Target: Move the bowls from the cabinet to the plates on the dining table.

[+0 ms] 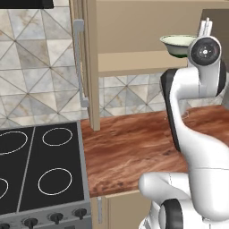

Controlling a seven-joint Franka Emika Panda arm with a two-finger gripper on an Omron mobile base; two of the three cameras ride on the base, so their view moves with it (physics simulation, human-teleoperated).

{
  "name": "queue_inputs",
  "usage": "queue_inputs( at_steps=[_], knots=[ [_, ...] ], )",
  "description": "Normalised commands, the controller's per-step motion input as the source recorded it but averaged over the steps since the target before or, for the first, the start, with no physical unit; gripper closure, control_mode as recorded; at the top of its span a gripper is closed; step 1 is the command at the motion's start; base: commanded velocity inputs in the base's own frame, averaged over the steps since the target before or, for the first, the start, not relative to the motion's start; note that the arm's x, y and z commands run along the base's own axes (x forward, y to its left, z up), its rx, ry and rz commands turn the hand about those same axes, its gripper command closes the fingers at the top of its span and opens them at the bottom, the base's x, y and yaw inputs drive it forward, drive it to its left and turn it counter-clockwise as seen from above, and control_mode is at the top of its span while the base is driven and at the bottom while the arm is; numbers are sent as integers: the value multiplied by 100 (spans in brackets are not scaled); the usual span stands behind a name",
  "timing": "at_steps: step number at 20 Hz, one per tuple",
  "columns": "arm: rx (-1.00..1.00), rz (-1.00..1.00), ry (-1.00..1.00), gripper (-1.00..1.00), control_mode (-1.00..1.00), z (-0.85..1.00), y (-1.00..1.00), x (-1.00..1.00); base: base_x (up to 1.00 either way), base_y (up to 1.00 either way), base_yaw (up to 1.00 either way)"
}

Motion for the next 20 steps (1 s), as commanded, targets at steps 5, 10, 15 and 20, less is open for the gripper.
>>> queue_inputs(
  at_steps=[5, 10, 15, 20],
  knots=[
    [0, 0, -2, -100, -100, -6, 1, 35, 0, 0, 0],
    [0, 0, 0, -100, -100, -5, 0, 36, 0, 0, 0],
    [-1, 0, 0, -100, -100, -3, 0, 35, 0, 0, 0],
    [-2, -1, -1, -100, -100, -2, 0, 30, 0, 0, 0]
  ],
)
